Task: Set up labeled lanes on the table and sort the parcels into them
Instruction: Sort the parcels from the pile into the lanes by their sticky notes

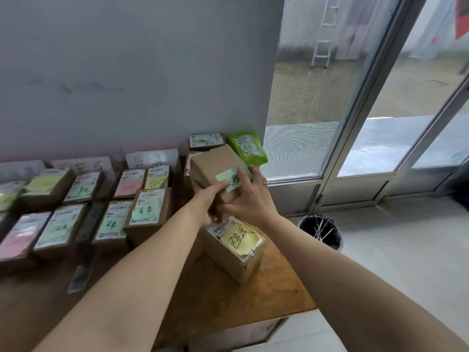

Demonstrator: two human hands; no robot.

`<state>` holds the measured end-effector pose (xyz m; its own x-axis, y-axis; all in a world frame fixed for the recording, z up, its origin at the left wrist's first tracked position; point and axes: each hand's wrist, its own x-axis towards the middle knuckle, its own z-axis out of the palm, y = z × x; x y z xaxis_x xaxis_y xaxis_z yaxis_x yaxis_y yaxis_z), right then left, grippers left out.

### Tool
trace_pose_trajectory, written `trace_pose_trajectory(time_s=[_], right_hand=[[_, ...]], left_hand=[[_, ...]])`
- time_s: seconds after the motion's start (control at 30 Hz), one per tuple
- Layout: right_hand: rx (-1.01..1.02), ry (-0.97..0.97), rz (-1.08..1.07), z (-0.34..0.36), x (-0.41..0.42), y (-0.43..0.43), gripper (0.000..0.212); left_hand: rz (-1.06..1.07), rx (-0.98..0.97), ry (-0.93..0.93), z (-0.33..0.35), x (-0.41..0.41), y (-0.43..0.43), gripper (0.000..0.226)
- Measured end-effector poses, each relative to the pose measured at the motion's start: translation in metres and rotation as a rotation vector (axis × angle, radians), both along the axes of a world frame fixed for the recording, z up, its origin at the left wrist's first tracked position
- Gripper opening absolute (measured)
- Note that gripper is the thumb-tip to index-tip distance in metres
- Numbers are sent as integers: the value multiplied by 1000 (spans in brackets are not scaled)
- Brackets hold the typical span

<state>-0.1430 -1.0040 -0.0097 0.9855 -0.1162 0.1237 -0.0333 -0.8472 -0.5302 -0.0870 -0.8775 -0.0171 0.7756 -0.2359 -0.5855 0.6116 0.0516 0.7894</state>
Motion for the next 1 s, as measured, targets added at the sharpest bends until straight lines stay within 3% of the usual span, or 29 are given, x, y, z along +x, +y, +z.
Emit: trace_pose_trajectory(time_s=[0.1,0.23,0.3,0.4,0.53,0.7,0.87,1.0], right_hand=[[-26,132,95,4,4,0,115],[-123,438,98,-18,13,7,106],[-153,544,89,-29,11,16,106],[-223,630,123,-40,5,24,110],[-295,728,160,-58,2,27,121],[-242,599,138,-59,4,22,115],[-141,445,-34,-40,13,22,84],[-122,212,-90,-6,23,39,75]], left_hand=[[149,72,-74,-5,5,19,73],[260,89,-122,-5,-4,41,48],[304,122,-158,-10,-6,52,61],[351,148,-183,-13,-11,66,100],[362,153,-203,-12,-20,82,93],[380,165,-216,-15,-27,89,105],[390,126,-303,-8,-28,90,92],[420,79,-392,16,-25,99,85]])
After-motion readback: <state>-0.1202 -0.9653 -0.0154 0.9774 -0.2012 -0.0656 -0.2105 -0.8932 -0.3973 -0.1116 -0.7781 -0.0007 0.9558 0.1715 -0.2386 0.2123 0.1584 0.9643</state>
